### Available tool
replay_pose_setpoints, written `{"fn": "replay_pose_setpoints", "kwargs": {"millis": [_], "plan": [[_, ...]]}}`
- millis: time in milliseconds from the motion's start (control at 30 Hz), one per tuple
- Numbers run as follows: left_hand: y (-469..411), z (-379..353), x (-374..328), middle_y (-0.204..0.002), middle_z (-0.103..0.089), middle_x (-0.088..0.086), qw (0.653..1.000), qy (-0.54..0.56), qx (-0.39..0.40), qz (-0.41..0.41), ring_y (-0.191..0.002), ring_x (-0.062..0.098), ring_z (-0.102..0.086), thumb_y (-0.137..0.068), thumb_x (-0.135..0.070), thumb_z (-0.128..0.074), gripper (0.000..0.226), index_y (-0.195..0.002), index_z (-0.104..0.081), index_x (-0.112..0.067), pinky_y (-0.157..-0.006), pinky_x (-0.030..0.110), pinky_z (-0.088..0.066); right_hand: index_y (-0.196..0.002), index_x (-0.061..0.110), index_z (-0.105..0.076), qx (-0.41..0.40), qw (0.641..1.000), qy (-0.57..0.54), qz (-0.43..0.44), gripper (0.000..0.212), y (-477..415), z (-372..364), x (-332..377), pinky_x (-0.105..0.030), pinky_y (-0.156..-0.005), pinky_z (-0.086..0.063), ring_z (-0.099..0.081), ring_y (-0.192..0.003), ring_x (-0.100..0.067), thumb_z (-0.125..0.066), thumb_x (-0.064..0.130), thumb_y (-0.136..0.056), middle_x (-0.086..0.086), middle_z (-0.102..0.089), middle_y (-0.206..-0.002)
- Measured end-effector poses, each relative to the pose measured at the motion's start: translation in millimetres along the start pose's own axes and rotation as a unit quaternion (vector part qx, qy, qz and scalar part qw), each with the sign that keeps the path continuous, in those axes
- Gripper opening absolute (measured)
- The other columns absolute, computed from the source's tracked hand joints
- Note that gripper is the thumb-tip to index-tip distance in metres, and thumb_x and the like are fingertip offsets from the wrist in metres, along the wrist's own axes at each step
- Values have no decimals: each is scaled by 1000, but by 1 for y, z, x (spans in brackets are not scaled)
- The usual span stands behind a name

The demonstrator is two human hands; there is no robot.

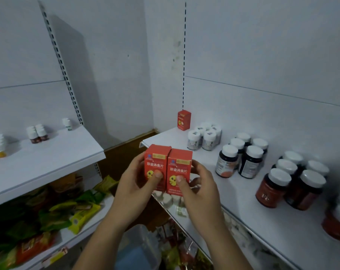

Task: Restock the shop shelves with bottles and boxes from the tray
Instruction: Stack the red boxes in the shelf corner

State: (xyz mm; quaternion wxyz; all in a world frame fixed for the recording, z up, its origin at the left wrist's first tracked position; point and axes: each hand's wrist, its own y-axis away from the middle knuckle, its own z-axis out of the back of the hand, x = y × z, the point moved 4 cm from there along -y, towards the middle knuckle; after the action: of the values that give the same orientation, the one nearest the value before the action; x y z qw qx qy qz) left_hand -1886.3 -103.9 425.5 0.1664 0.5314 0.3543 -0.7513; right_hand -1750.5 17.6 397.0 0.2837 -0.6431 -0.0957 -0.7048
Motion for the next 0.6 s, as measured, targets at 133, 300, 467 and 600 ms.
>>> {"fn": "replay_pose_setpoints", "kwargs": {"millis": [133,300,467,600], "plan": [[-42,-9,20,-125,-65,-32,999,-27,-15,-13,-116,-6,-65,-89,-29,-80,65,-144,-47,-38,-87,10,-53,-136,42,-53,-5,1000,18,21,50,-39,-16,-3,-20,-80,-60,-61,-103,7,-76,38,-92,19,-54,-122],[-110,-5,62,-120,-65,-37,1000,11,-18,6,-112,-8,-65,-84,-26,-83,64,-134,-48,-46,-83,7,-52,-131,45,-50,-9,1000,28,2,49,-101,-43,-19,-13,-81,-55,-61,-101,7,-78,36,-91,18,-55,-126],[-174,16,106,-127,-68,-21,999,26,12,19,-118,2,-66,-81,-24,-86,71,-142,-51,-36,-89,15,-56,-130,48,-46,-29,999,40,-17,53,-162,-82,-42,-29,-93,-59,-65,-108,2,-79,36,-90,29,-62,-124],[-221,31,134,-130,-68,-14,999,17,36,16,-121,6,-66,-79,-15,-89,76,-143,-53,-32,-92,20,-55,-131,47,-46,-68,997,0,-47,55,-208,-111,-69,-34,-99,-58,-66,-114,2,-79,32,-90,25,-65,-126]]}}
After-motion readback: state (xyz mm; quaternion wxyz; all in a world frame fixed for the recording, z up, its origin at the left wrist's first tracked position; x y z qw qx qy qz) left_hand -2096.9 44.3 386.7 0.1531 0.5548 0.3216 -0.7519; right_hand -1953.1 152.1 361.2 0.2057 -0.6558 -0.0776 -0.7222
